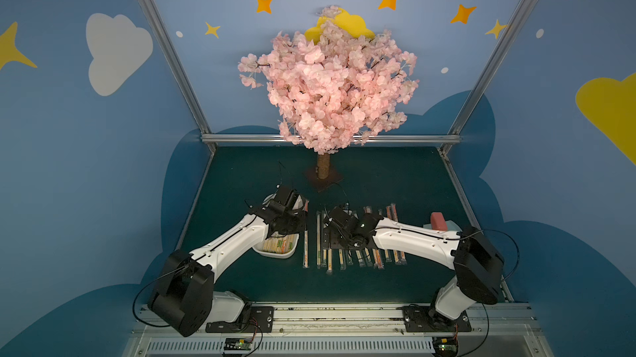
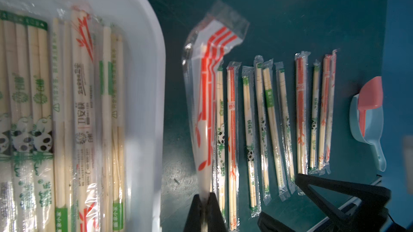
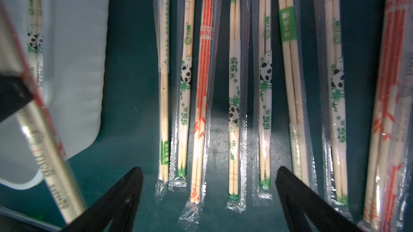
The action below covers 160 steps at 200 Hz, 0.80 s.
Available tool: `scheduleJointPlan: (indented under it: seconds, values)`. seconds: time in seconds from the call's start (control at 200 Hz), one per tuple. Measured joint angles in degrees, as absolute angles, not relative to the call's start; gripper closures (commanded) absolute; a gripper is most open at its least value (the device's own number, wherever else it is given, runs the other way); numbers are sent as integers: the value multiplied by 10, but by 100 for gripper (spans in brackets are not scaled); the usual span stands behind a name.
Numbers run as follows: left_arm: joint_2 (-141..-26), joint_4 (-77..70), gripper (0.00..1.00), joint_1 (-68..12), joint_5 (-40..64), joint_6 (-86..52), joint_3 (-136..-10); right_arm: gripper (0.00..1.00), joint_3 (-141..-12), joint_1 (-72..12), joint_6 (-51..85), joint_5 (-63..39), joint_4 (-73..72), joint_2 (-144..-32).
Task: Take the paired disposable chopsticks out of the storage box
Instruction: Place the paired disposable chopsticks at the center of the board.
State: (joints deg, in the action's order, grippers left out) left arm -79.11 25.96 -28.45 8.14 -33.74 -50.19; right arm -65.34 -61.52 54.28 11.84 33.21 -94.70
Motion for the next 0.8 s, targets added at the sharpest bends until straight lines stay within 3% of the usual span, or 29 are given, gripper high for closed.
scheduleJointPlan:
  seconds: [0.801]
  values:
    - [-925,218,88,-314,77,-361,-520,4,-639,-620,551,130,331,-917]
